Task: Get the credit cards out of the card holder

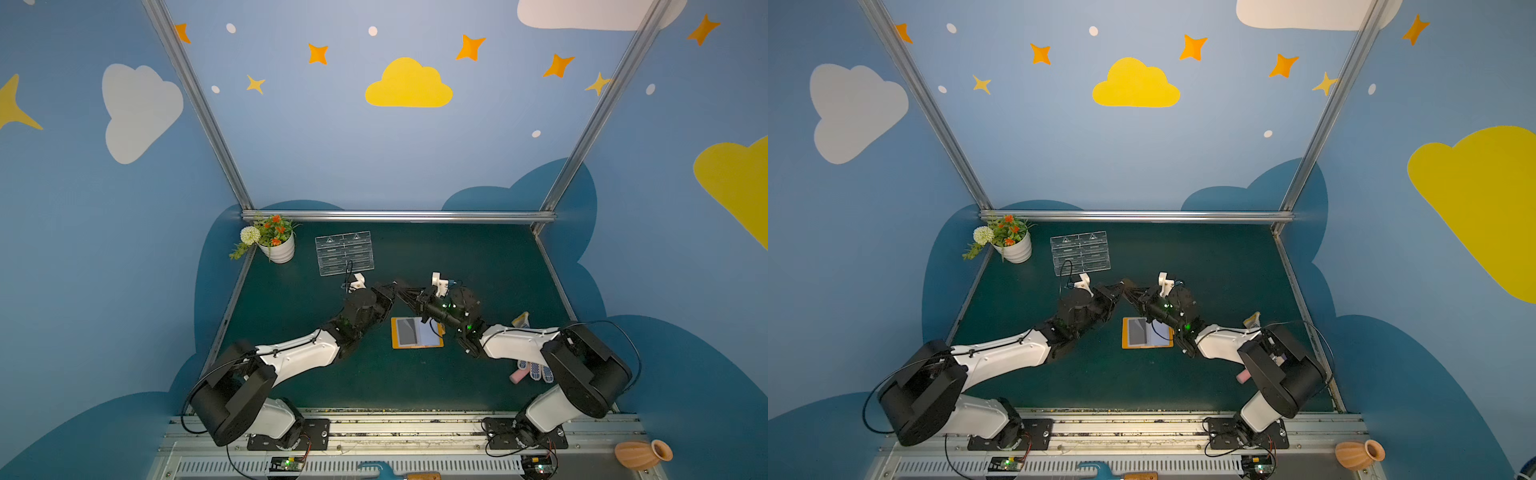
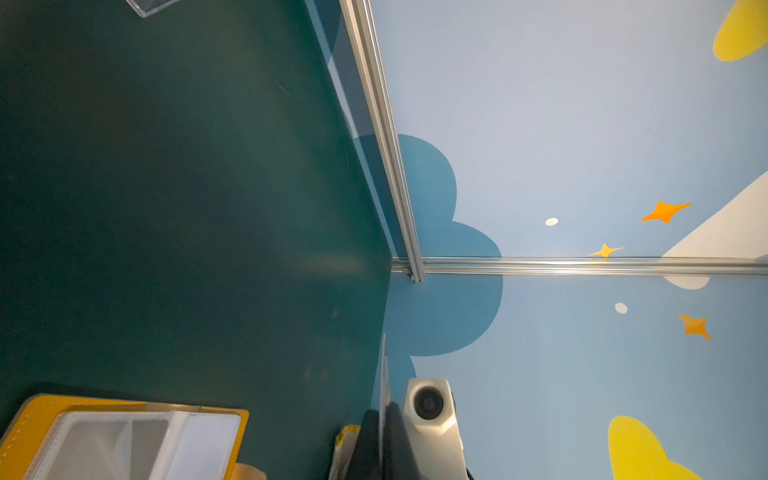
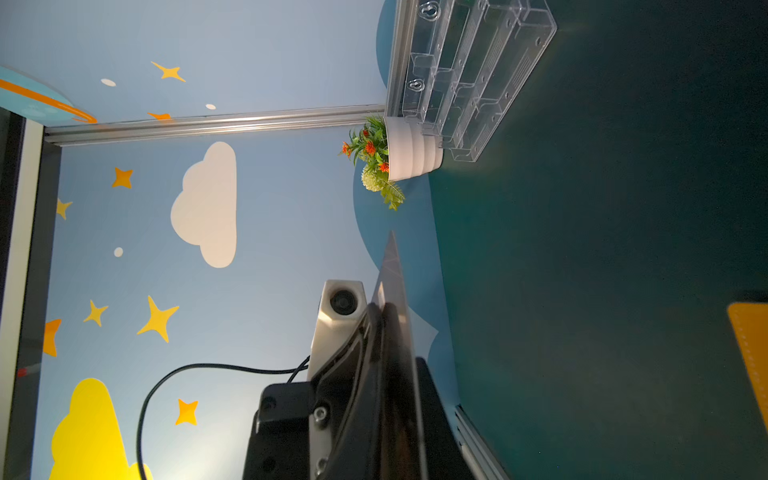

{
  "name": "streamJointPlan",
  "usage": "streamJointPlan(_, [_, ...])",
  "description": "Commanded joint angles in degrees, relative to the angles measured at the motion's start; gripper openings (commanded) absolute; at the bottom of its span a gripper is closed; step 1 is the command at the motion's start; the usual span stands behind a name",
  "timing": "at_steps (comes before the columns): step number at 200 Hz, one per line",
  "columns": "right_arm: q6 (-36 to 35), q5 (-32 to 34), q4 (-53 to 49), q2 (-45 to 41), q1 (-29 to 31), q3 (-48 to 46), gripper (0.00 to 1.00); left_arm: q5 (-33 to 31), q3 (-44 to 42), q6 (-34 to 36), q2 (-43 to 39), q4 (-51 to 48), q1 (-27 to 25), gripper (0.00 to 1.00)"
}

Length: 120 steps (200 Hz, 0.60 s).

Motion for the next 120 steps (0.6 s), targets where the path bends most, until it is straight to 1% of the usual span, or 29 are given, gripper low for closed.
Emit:
streamJointPlan(1, [0.18, -1.02, 2.44, -0.78, -0.72, 0.89, 0.0, 0.56, -0.92, 1.13, -0.48, 1.21, -0.84, 0.05])
streamJointPlan(25, [-0.1, -1.69, 0.27, -1.87, -1.09, 1.2, 0.0, 0.05, -1.48, 0.78, -0.65, 1.34, -1.28, 0.09])
streamJointPlan(40, [-0.3, -2.53, -0.8, -2.52, -1.59, 1.21, 0.0, 0.23, -1.82, 0.61, -0.63, 1.6, -1.49, 0.16])
streamJointPlan(47, [-0.58, -3.14, -1.31, -2.9, -1.99, 1.01, 0.0, 0.27, -2.14, 0.33, -0.87, 1.67, -1.53, 0.25])
streamJointPlan(54, [-0.75, -3.81, -1.95, -3.46, -2.41, 0.93, 0.0, 0.03, -2.58, 0.21, -1.25, 1.77, -1.54, 0.37])
streamJointPlan(59, [-0.97, -4.13, -2.22, -3.9, -2.76, 0.61, 0.0, -0.12, -2.8, 0.37, -1.61, 1.76, -1.46, 0.49])
streamJointPlan(63, [-1.15, -4.36, -2.46, -4.3, -2.96, 0.42, 0.0, -0.17, -3.02, 0.62, -1.98, 1.53, -1.43, 0.57])
streamJointPlan(76, [-2.5, -5.7, -4.43, -5.88, -4.0, -0.05, 0.0, 0.21, -3.05, 1.57, -3.77, -0.53, -1.03, 0.73])
streamJointPlan(95, [-5.44, -8.55, -9.12, -8.24, -5.72, 0.41, 0.0, 1.22, -3.17, 3.44, -5.79, -2.79, -0.38, 0.82])
streamJointPlan(120, [-7.21, -11.86, -10.31, -10.27, -7.67, 0.2, 0.0, 6.34, -3.2, 4.54, -6.75, -2.27, 1.78, 0.89])
